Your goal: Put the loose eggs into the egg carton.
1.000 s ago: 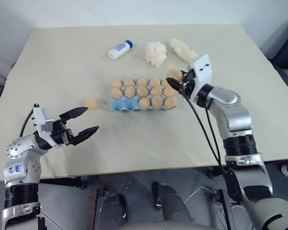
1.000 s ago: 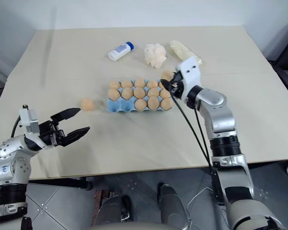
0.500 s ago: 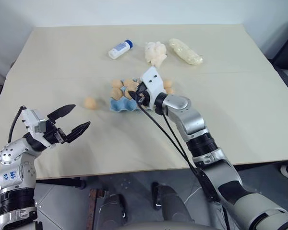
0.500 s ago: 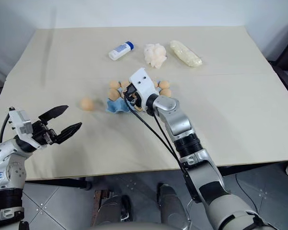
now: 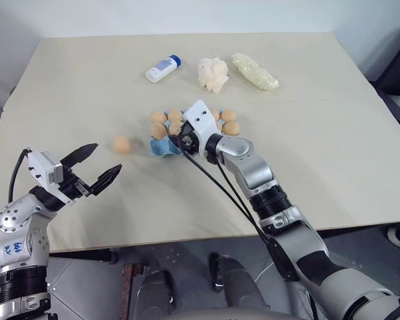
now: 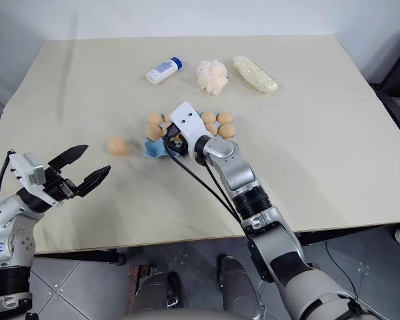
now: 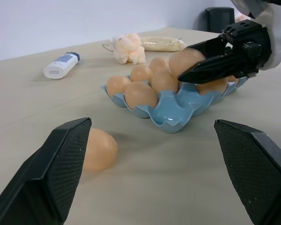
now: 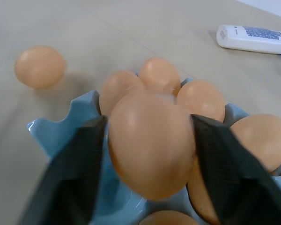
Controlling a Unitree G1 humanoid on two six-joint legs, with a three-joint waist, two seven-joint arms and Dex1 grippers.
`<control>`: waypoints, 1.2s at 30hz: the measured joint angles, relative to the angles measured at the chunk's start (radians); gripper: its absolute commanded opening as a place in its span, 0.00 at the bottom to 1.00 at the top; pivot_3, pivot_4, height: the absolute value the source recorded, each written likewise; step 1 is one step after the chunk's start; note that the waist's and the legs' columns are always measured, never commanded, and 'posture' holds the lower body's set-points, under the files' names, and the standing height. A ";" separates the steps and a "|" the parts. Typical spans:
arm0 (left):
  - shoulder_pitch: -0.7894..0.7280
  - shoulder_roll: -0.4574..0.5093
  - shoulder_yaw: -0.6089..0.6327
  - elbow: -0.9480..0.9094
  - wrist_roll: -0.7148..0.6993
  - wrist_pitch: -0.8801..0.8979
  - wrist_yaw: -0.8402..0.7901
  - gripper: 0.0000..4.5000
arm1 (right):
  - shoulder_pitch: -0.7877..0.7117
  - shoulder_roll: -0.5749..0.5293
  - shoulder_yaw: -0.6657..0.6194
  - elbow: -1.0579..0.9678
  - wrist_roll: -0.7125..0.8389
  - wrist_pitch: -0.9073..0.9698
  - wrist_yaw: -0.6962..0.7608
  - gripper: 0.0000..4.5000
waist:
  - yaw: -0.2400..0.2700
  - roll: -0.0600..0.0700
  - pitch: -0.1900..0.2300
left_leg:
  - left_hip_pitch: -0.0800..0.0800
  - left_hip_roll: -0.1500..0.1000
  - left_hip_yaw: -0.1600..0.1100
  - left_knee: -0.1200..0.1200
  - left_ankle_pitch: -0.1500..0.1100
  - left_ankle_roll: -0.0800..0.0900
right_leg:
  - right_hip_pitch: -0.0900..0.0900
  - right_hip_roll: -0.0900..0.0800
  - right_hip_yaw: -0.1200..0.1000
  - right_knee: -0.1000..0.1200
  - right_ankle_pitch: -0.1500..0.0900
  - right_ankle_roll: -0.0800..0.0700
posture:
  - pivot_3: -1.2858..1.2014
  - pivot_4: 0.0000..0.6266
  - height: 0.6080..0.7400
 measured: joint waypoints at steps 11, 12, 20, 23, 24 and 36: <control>-0.032 0.003 -0.013 -0.004 -0.001 0.154 0.090 1.00 | 0.021 -0.017 -0.002 -0.098 0.013 0.018 0.060 0.99 | 0.002 0.000 0.000 | 0.000 0.001 0.000 0.000 0.000 -0.001 | 0.000 0.002 0.000 0.000 0.000 -0.001 | 0.52 0.24 1.00; -0.034 0.003 -0.013 -0.009 -0.001 0.165 0.099 1.00 | 0.032 -0.028 -0.004 -0.123 0.024 0.020 0.076 0.99 | 0.003 0.000 0.000 | 0.000 0.001 0.000 0.000 -0.001 -0.001 | 0.000 0.002 0.000 0.000 -0.001 -0.001 | 0.52 0.24 1.00; -0.035 0.002 -0.015 -0.055 0.046 0.241 0.232 1.00 | 0.137 -0.239 -0.114 -0.301 0.195 0.024 0.302 0.99 | 0.007 0.000 0.000 | 0.000 0.000 0.000 0.000 -0.001 0.000 | 0.000 0.006 -0.001 -0.001 -0.001 -0.001 | 0.52 0.24 1.00; -0.046 -0.017 -0.010 -0.060 0.073 0.245 0.311 1.00 | 0.191 -0.323 -0.177 -0.313 0.267 -0.007 0.413 0.99 | 0.010 0.000 0.000 | 0.001 0.000 0.000 0.000 -0.001 0.000 | 0.000 0.007 0.000 -0.001 -0.001 -0.001 | 0.52 0.24 1.00; -0.052 -0.035 -0.003 -0.069 0.081 0.242 0.347 1.00 | 0.212 -0.353 -0.198 -0.317 0.298 -0.023 0.465 0.99 | 0.011 0.000 0.000 | 0.001 0.001 0.000 0.000 -0.001 0.000 | 0.000 0.008 0.000 -0.001 -0.001 -0.001 | 0.52 0.24 1.00; 0.026 -0.163 0.022 -0.285 0.111 0.234 0.583 1.00 | 0.265 -0.558 -0.324 -0.149 0.438 -0.172 0.834 0.99 | 0.007 0.000 0.000 | 0.005 0.002 0.002 0.002 -0.001 -0.001 | 0.001 0.011 0.005 0.001 -0.001 -0.001 | 0.52 0.24 1.00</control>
